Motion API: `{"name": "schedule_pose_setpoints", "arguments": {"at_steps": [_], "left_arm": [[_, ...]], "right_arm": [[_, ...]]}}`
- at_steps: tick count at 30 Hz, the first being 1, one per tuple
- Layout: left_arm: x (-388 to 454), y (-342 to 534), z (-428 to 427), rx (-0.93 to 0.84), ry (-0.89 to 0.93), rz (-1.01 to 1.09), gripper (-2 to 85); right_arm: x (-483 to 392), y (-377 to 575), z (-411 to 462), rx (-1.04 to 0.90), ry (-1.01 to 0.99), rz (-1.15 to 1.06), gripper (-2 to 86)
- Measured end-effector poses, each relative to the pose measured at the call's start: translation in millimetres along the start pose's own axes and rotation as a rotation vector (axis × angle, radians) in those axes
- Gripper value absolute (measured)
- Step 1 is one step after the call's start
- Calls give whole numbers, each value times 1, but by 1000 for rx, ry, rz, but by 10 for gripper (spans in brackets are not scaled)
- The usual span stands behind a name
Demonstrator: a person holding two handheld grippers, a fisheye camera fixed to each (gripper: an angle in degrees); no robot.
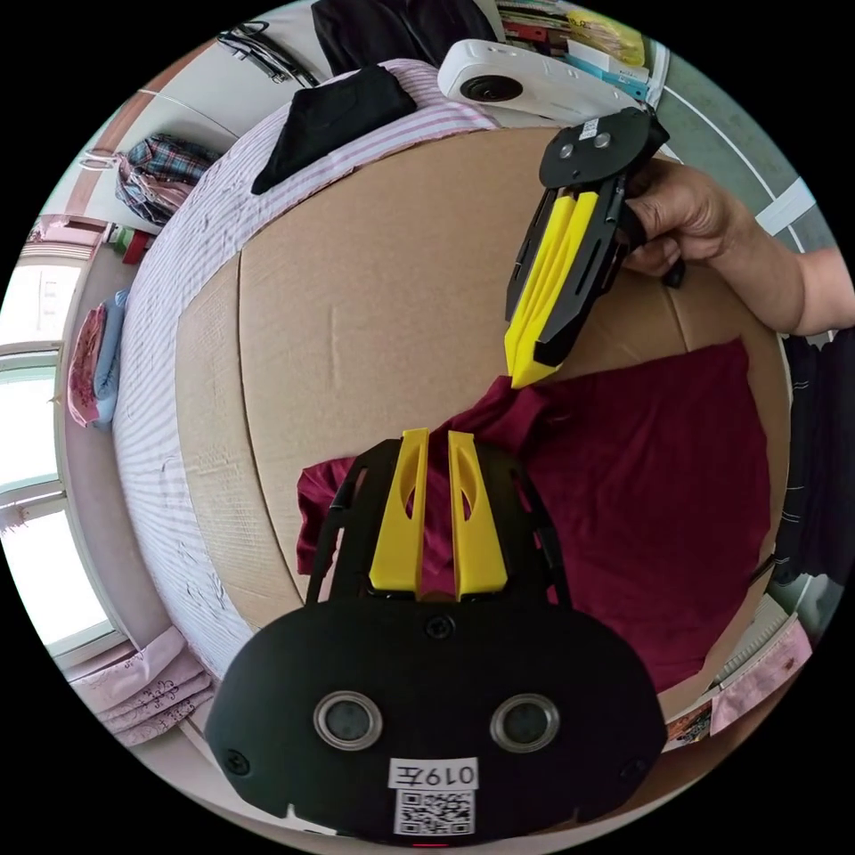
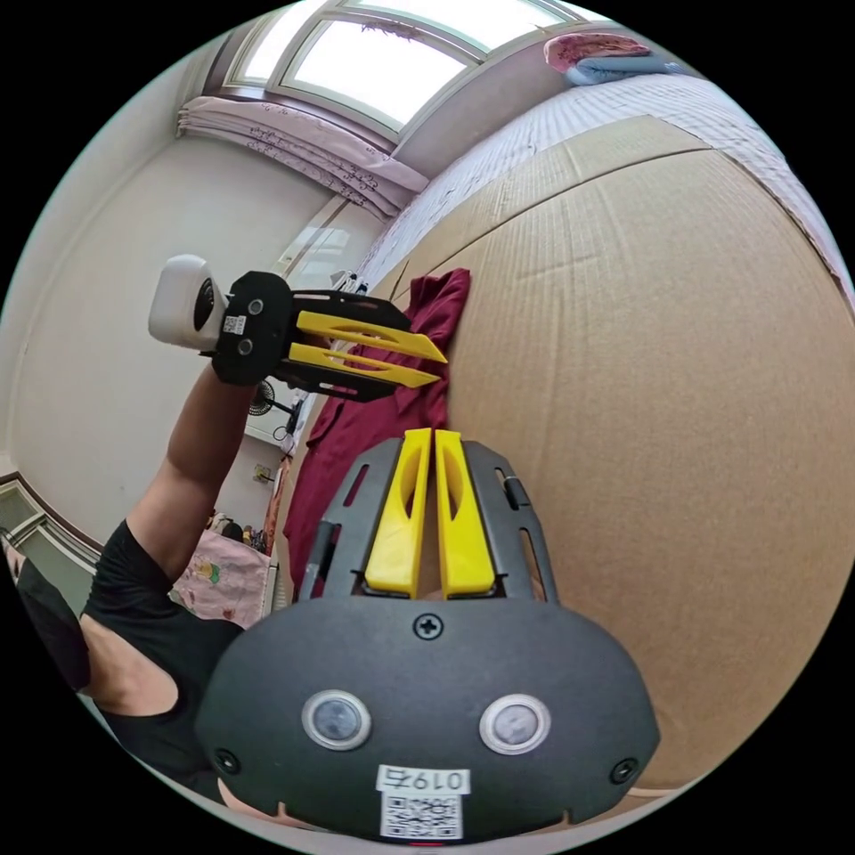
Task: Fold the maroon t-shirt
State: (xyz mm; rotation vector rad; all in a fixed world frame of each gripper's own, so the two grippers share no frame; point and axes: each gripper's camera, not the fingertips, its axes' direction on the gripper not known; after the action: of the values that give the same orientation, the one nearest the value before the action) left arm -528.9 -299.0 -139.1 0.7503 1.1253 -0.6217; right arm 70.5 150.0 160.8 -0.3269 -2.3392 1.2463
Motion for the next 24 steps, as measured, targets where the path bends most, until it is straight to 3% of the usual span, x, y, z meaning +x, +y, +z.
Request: {"name": "schedule_pose_setpoints", "arguments": {"at_steps": [13,20,24], "left_arm": [[-93,65,-58,180,104,-144,5],[-149,135,-71,267,102,-372,6],[-176,177,-76,287,108,-490,6]], "right_arm": [[0,9,-12,32,-35,-2,32],[-35,9,-23,110,46,-154,64],[-43,-3,-4,25,111,-161,103]]}}
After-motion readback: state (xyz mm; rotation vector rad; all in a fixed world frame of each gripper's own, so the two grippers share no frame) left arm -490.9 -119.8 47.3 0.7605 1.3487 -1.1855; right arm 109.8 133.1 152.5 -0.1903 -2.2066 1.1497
